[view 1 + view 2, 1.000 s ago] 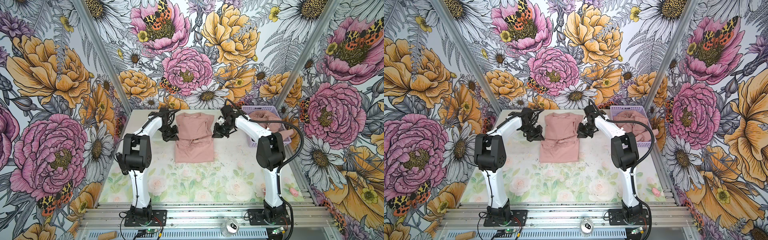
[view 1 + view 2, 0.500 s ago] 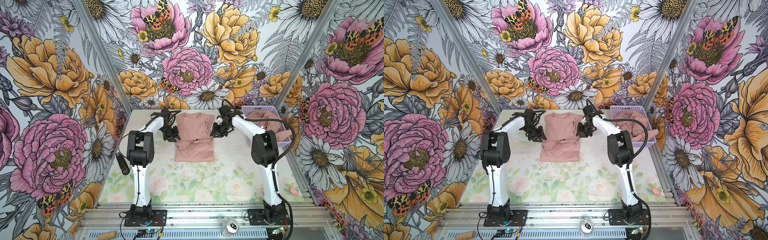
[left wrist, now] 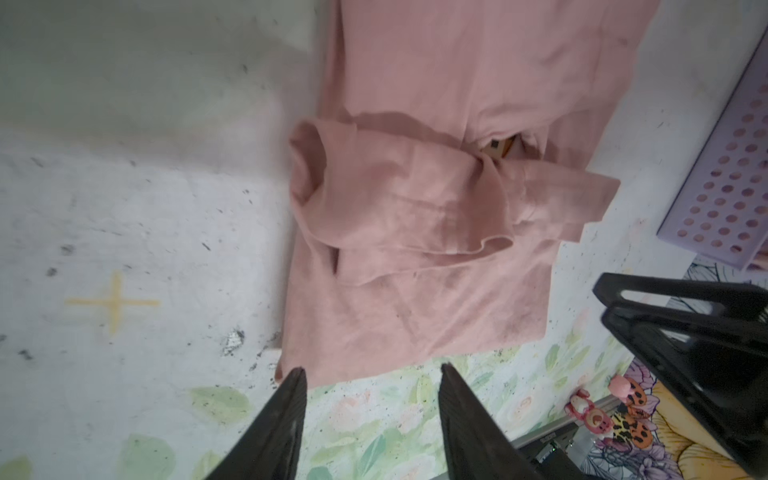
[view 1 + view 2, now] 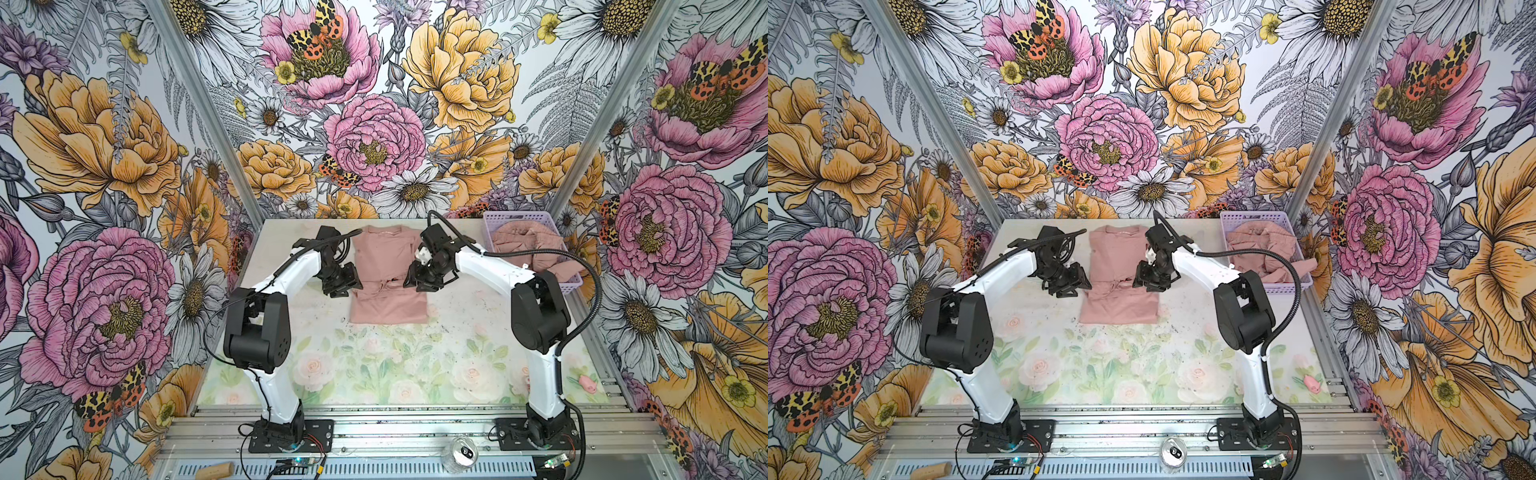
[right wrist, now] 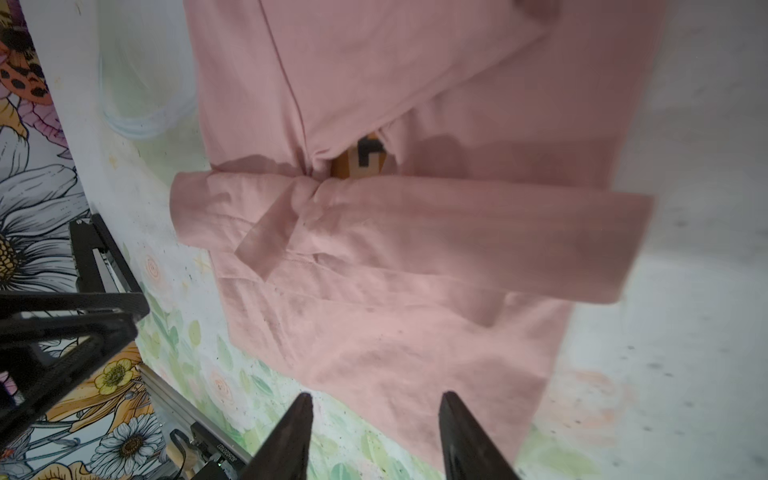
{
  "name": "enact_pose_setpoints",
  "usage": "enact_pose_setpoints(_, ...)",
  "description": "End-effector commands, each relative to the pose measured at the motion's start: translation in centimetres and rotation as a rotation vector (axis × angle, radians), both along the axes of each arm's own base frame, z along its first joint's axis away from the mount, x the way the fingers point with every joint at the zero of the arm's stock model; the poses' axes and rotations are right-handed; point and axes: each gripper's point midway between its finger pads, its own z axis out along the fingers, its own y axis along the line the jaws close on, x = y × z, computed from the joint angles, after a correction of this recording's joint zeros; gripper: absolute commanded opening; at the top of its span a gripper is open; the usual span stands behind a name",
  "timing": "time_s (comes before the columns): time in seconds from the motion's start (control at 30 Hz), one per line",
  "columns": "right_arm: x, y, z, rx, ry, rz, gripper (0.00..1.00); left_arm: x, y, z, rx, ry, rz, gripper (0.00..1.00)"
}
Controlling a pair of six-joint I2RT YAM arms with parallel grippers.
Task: Fold and stack the mixed laundry pile
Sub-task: 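Lower the folded hem onto the shirt and open both grippers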
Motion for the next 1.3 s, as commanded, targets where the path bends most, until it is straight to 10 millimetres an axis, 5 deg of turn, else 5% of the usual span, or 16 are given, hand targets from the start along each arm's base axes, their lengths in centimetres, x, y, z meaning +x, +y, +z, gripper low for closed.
enact_pose_setpoints(0.0, 1.5, 1.4, -0.2, 0.065, -0.033, -0.043, 0.52, 0.4, -2.9, -0.7, -0.099, -0.025, 0.014, 0.52)
enact_pose_setpoints(0.13, 1.8, 1.5, -1.6, 0.056, -0.028, -0.050, 0.52, 0.8, -4.5, -2.5, -0.107, -0.014, 0.004, 0.52)
enact_pose_setpoints(0.47, 2.2, 1.6, -3.4, 0.065, -0.012, -0.091, 0.52, 3.6, -4.2, -4.3, -0.078, -0.033, 0.018, 0.49)
enact_pose_setpoints(0.7, 4.9, 1.1, -3.8, 0.070, -0.039, -0.129, 0.52, 6.5, -3.8, -4.5, -0.059, -0.068, 0.030, 0.49)
enact_pose_setpoints(1.13, 14.4, -1.6, 0.5, 0.122, -0.210, -0.225, 0.53, 15.2, -3.0, -1.8, -0.084, -0.215, 0.090, 0.48)
enact_pose_setpoints(1.27, 14.5, -2.0, 2.4, 0.131, -0.232, -0.218, 0.53, 15.9, -2.2, -0.1, -0.090, -0.249, 0.111, 0.48)
